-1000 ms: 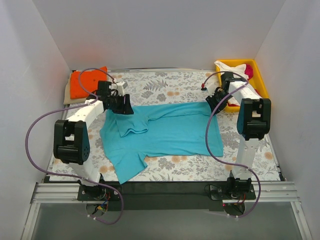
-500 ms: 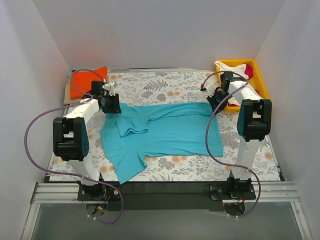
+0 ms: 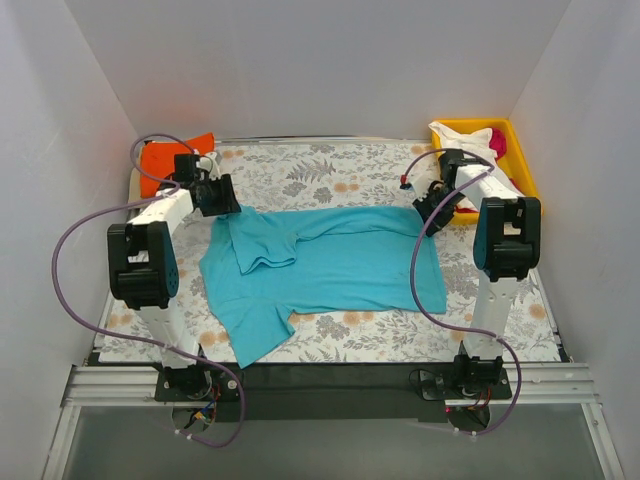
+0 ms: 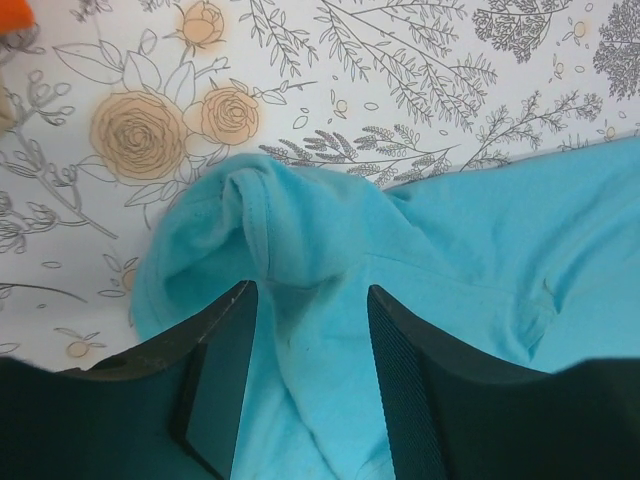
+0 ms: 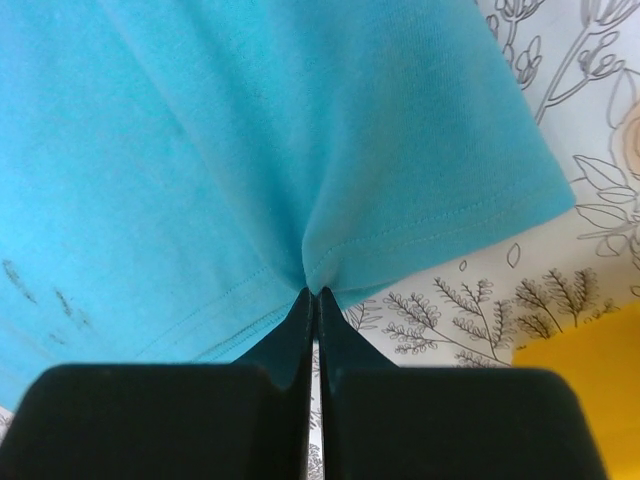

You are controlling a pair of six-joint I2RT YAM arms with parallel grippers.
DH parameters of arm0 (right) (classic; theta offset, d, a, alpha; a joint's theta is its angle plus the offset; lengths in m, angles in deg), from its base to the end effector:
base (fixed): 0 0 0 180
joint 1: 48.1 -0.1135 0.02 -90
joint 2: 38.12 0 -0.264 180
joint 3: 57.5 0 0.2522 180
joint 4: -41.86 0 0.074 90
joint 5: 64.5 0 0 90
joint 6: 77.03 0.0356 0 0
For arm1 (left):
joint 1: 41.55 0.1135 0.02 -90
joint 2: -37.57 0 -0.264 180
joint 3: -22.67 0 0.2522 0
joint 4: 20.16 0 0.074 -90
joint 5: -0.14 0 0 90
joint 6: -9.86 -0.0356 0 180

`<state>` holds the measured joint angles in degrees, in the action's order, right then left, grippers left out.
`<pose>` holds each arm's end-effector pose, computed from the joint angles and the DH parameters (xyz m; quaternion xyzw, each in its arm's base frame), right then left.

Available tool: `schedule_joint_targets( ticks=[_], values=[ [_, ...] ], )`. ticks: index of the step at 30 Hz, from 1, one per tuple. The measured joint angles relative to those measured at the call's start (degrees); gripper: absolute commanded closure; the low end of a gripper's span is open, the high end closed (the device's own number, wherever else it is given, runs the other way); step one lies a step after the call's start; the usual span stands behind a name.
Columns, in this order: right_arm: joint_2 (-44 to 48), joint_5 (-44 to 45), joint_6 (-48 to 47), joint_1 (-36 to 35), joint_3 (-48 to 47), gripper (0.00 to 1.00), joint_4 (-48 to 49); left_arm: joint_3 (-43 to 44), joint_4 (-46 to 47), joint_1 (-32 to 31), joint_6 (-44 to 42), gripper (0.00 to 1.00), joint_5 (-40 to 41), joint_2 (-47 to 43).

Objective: Fold and stack the t-shirts
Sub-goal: Fold the tshirt

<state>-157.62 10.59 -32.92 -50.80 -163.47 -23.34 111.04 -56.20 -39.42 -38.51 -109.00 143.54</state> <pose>0.4155 0.0288 0.1780 -0.4176 0.8941 0.0842 0.1380 0.3970 0.0031 0.2044 -0.3010 0.8887 -0.2526 0.2362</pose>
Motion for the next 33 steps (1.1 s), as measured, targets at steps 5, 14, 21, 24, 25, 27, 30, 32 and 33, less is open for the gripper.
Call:
schedule_joint_targets(
  ticks=[5, 14, 21, 24, 25, 27, 30, 32, 33],
  values=[
    [-1.7, 0.2, 0.0, 0.0, -0.6, 0.99, -0.3, 0.0, 0.0, 0.0, 2.9, 0.63, -0.8, 2.8],
    [-1.8, 0.7, 0.0, 0.0, -1.8, 0.99, -0.7, -4.9, -0.5, 0.3, 5.2, 1.0, -0.8, 0.1],
    [-1.9, 0.9, 0.0, 0.0, -1.9, 0.99, -0.7, -8.7, -1.9, 0.5, 5.8, 1.0, 1.2, -6.0],
    [-1.9, 0.9, 0.0, 0.0, -1.9, 0.99, -0.7, -10.9, -2.2, 1.2, 5.8, 1.0, 2.7, -5.7],
    [-1.9, 0.9, 0.0, 0.0, -1.9, 0.99, -0.8, -11.3, -2.4, 1.5, 5.8, 1.0, 3.3, -5.2],
    [-1.9, 0.9, 0.0, 0.0, -1.9, 0.96, -0.7, -11.5, -2.7, 2.0, 5.8, 0.94, 3.8, -3.7],
    [-1.9, 1.0, 0.3, 0.0, -1.9, 0.75, -0.8, -10.8, -3.0, 2.5, 5.7, 0.8, 3.9, -1.2],
    [-1.9, 1.1, 0.0, 0.0, -1.9, 0.59, -0.8, -9.4, -3.3, 2.8, 5.2, 0.71, 3.8, -0.9],
    [-1.9, 1.0, 0.2, 0.0, -1.9, 0.56, -0.9, -8.9, -3.4, 2.8, 4.8, 0.69, 3.7, -0.8]
  ],
)
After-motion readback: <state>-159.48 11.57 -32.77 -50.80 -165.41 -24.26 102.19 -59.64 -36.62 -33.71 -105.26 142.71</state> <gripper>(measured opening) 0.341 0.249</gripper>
